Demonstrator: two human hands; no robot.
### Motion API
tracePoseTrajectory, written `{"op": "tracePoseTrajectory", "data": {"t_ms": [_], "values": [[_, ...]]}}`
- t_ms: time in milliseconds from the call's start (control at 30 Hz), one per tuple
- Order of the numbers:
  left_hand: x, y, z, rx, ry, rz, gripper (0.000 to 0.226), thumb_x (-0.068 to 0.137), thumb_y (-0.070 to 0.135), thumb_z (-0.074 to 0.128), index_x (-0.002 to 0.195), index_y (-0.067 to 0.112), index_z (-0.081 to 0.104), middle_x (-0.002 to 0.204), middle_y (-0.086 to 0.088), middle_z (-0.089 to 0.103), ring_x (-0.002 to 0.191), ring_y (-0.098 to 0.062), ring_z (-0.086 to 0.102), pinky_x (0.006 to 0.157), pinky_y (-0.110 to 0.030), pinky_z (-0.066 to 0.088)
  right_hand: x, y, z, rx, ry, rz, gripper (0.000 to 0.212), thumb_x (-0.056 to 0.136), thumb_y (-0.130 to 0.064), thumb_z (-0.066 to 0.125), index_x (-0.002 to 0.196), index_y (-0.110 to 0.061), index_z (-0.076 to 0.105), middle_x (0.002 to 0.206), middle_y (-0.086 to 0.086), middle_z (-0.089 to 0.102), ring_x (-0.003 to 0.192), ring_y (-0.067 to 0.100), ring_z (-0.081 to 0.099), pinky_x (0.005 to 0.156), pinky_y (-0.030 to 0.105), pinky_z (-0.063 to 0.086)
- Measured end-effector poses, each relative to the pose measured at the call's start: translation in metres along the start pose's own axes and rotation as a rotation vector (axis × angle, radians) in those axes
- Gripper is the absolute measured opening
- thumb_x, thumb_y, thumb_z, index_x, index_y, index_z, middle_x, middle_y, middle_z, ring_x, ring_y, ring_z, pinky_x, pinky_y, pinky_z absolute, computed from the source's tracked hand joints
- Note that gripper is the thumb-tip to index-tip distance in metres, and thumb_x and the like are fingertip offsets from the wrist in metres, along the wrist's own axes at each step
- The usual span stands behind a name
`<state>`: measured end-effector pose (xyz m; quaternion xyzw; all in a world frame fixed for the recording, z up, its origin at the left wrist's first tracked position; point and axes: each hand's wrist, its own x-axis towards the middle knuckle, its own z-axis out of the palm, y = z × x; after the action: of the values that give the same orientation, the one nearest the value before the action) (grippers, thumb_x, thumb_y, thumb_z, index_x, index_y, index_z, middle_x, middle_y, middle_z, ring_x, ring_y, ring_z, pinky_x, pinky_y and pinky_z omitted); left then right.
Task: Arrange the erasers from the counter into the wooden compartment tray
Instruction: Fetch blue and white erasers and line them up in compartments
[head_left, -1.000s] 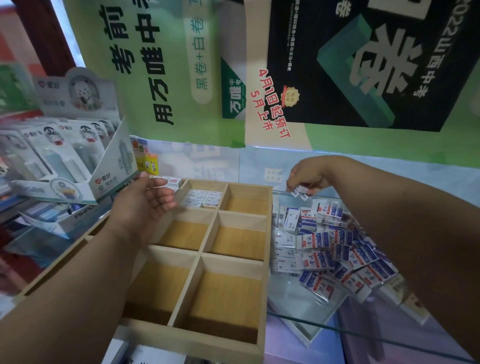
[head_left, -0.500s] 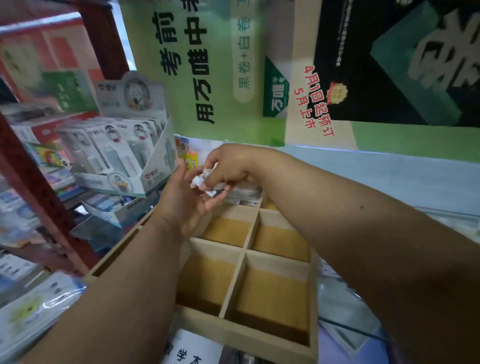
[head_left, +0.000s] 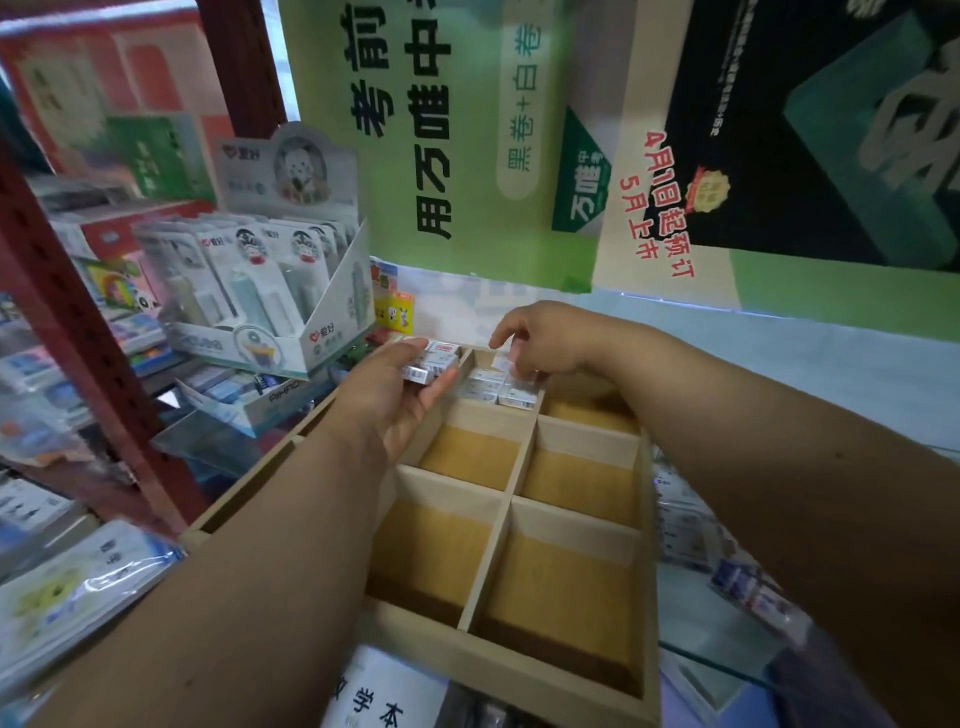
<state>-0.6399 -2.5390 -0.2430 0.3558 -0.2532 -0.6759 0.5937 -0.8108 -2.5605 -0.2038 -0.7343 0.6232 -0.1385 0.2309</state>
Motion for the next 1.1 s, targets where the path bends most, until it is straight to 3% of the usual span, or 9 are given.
{"op": "tracePoseTrajectory", "data": {"t_ms": [200,300,533,633,733,800,933,1033,1100], "values": [[-0.001,0.001,0.0,0.0,0.017,-0.013,0.014,0.098,0.002,0.048,0.086,0.004,0.054,0.09,-0.014,0.063,0.086,-0.025,0.065,0.068,-0.032,0.058,0.002,0.001,0.008,-0.178,-0.014,0.002,0.024,0.069,-0.012,0.083,0.088,-0.017,0.069,0.086,0.002,0.067,0.071,0.014,0.06,0.066,0.025,0.049],[0.0,0.001,-0.002,0.001,0.017,-0.016,0.011,0.098,0.003,0.049,0.088,0.004,0.055,0.09,-0.014,0.064,0.086,-0.025,0.066,0.066,-0.031,0.059,0.005,0.0,0.015,-0.25,-0.033,0.012,0.023,0.069,-0.013,0.083,0.088,-0.015,0.071,0.09,0.005,0.07,0.076,0.017,0.062,0.069,0.025,0.05],[-0.003,0.001,0.0,0.009,0.025,-0.021,0.011,0.096,-0.001,0.049,0.089,0.006,0.054,0.094,-0.016,0.064,0.084,-0.027,0.068,0.07,-0.036,0.058,0.01,0.006,0.023,-0.393,-0.041,-0.002,0.02,0.077,-0.012,0.073,0.096,-0.012,0.073,0.095,0.002,0.07,0.08,0.013,0.057,0.058,0.018,0.041],[0.001,0.0,-0.005,0.071,0.017,-0.026,0.014,0.095,-0.005,0.048,0.095,0.005,0.057,0.103,-0.018,0.064,0.081,-0.026,0.071,0.059,-0.027,0.06,0.013,0.008,0.023,-0.399,-0.074,-0.001,0.017,0.079,-0.014,0.072,0.095,-0.013,0.073,0.1,0.0,0.07,0.082,0.012,0.056,0.063,0.02,0.043],[0.002,-0.002,-0.009,0.182,0.033,0.014,0.016,0.092,-0.004,0.055,0.096,0.01,0.061,0.104,-0.013,0.065,0.081,-0.02,0.066,0.048,-0.017,0.052,0.014,0.011,0.016,-0.235,-0.093,0.023,0.015,0.077,-0.015,0.076,0.092,-0.013,0.075,0.092,0.001,0.071,0.075,0.01,0.058,0.063,0.02,0.045],[0.001,-0.003,-0.009,0.243,0.014,0.047,0.015,0.09,0.0,0.06,0.097,0.014,0.062,0.097,-0.008,0.066,0.074,-0.015,0.063,0.044,-0.015,0.046,0.013,0.009,0.012,-0.029,-0.009,0.003,0.012,0.079,-0.017,0.075,0.091,-0.015,0.075,0.088,0.001,0.07,0.073,0.011,0.058,0.07,0.025,0.049],[0.001,-0.003,-0.009,0.27,0.015,0.096,0.011,0.089,0.006,0.065,0.092,0.016,0.062,0.081,-0.003,0.069,0.066,-0.012,0.06,0.039,-0.016,0.035,0.005,-0.005,0.01,0.468,0.065,-0.178,0.017,0.079,-0.01,0.075,0.09,-0.022,0.069,0.093,0.0,0.069,0.081,0.012,0.061,0.079,0.032,0.055],[0.001,-0.003,-0.012,0.268,-0.002,0.106,0.007,0.087,0.011,0.067,0.09,0.015,0.063,0.074,-0.002,0.067,0.059,-0.007,0.06,0.039,-0.015,0.034,-0.001,-0.013,0.013,0.418,0.069,-0.27,0.025,0.074,-0.004,0.077,0.089,-0.021,0.067,0.081,-0.009,0.065,0.066,-0.004,0.058,0.066,0.014,0.05],[0.0,-0.004,-0.012,0.259,-0.017,0.1,0.005,0.087,0.012,0.067,0.089,0.014,0.063,0.069,0.0,0.065,0.053,-0.005,0.058,0.04,-0.015,0.034,-0.002,-0.014,0.017,0.342,0.129,-0.266,0.022,0.071,-0.004,0.08,0.087,-0.016,0.069,0.072,-0.012,0.063,0.055,-0.008,0.055,0.061,0.012,0.047]]}}
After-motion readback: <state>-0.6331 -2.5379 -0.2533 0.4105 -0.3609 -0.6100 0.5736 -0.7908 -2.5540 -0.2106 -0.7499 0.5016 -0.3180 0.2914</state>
